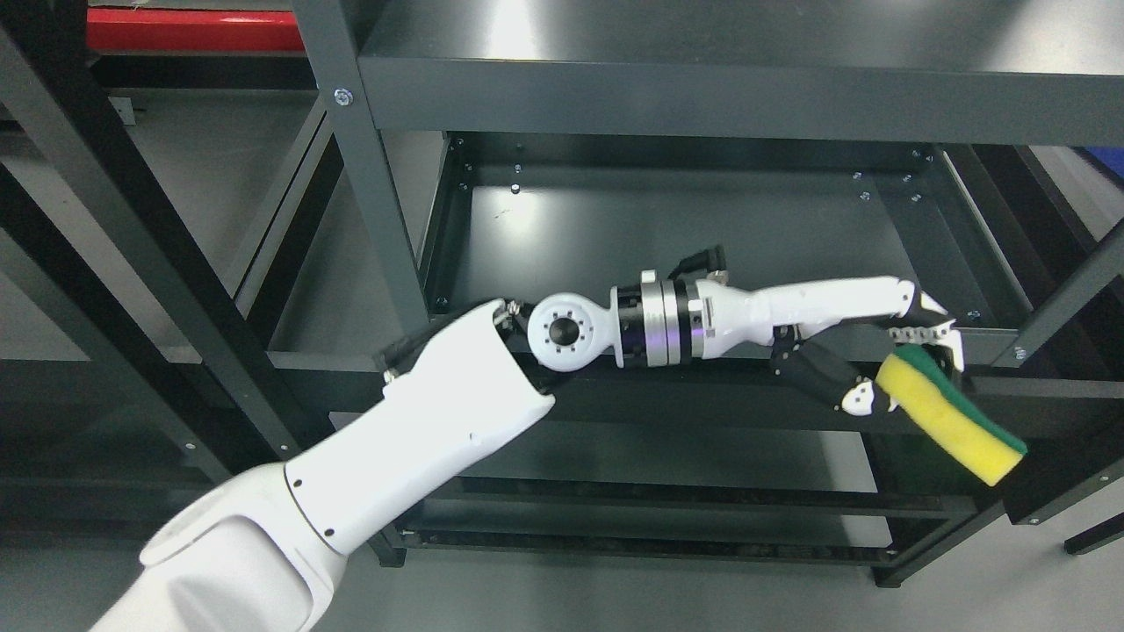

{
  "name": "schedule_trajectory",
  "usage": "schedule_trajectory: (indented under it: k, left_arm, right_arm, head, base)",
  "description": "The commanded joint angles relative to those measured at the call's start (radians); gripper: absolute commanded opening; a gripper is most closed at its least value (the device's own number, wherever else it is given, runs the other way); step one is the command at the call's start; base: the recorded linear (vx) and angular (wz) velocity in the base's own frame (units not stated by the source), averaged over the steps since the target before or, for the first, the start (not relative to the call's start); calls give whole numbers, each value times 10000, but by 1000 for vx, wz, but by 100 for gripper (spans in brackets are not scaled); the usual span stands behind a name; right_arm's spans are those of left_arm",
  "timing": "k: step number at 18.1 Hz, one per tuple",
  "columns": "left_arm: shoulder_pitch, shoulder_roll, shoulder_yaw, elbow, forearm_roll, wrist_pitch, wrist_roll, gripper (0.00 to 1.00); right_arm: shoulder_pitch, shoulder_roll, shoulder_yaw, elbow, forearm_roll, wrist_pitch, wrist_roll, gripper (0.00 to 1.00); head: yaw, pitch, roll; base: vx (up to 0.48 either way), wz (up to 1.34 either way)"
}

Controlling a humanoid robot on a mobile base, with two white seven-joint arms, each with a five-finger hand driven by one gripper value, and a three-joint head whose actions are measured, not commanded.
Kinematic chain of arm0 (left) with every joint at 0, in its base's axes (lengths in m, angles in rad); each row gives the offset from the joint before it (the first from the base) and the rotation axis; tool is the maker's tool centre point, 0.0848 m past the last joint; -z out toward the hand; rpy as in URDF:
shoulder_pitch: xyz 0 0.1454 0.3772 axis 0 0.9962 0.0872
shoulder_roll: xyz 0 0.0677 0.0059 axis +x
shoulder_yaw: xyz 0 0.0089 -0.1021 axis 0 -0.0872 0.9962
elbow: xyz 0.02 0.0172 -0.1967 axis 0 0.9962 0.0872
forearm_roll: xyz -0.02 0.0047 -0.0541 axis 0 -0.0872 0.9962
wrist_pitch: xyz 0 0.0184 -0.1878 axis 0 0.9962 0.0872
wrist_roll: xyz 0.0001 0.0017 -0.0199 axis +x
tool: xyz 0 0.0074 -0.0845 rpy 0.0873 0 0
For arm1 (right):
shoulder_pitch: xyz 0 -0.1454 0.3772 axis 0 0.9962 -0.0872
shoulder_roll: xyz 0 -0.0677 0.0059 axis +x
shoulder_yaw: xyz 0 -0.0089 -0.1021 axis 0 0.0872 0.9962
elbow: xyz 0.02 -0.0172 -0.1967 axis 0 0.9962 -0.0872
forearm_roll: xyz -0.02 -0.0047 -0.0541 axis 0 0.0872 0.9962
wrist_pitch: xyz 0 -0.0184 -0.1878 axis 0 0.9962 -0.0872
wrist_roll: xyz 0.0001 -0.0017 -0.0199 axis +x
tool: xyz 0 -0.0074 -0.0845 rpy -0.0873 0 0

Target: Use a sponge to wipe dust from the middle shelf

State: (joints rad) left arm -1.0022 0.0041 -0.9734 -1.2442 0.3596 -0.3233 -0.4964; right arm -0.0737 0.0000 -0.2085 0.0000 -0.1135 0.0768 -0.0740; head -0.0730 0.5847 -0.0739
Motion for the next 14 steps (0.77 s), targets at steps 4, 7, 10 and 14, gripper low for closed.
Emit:
schedule_trajectory:
  k: [4,7,10,14]
  left_arm:
    - [3700,133,3255,-1087,-175,-95,3148,9]
    - [4528,133,4285,-2219,-388,545,5234,9]
    - [5402,133,4855,-3539,-1367,1147,7444,9]
    - [7257,133,4978,-4875,-1785,413,7435,7]
  right_arm:
    - [0,-175,-1,-174,0,-1,3,100]
    - [0,-175,-1,-174,0,-1,3,100]
    - [0,-175,-1,-174,0,-1,3,100]
    - [0,-175,-1,-174,0,-1,3,100]
  head:
    - [0,0,0]
    - [0,0,0]
    - [0,0,0]
    - [0,0,0]
  base:
    - [0,0]
    - [0,0]
    - [0,0]
    - [0,0]
